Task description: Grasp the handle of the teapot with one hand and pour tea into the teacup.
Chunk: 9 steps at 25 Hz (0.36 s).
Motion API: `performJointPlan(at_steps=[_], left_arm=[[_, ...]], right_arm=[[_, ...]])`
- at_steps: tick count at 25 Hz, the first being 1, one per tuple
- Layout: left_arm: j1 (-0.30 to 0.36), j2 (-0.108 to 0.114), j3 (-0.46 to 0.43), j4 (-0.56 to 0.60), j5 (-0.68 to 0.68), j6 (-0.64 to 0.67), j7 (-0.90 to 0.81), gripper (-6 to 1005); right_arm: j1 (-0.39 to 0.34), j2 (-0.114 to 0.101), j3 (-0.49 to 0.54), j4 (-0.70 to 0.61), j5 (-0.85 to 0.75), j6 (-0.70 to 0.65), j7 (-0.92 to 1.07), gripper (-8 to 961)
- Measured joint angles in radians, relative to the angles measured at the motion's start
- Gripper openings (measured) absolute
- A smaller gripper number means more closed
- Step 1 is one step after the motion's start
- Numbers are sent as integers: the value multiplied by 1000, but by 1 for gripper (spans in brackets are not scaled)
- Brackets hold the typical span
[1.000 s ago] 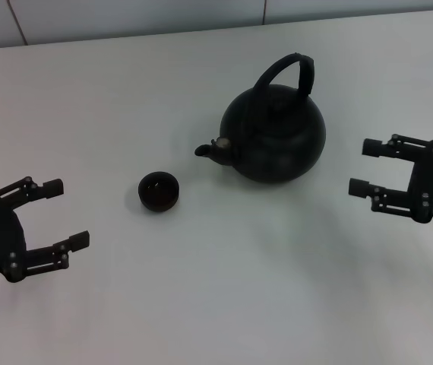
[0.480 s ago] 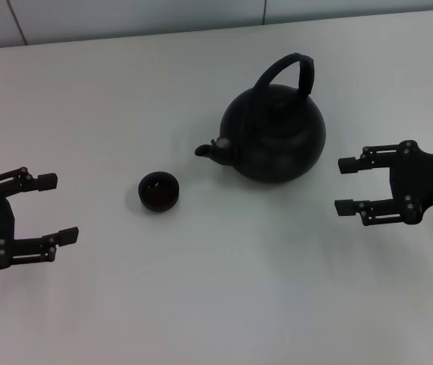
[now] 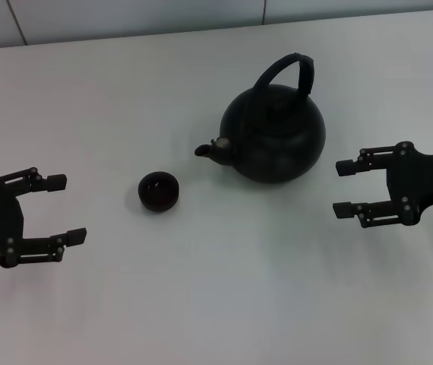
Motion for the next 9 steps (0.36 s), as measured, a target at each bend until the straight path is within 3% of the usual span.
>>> performJointPlan(at_steps=[9], left_arm=[[-1, -6, 2, -1, 0, -2, 0, 859]], right_arm=[[4, 9, -14, -2, -6, 6, 1, 693]])
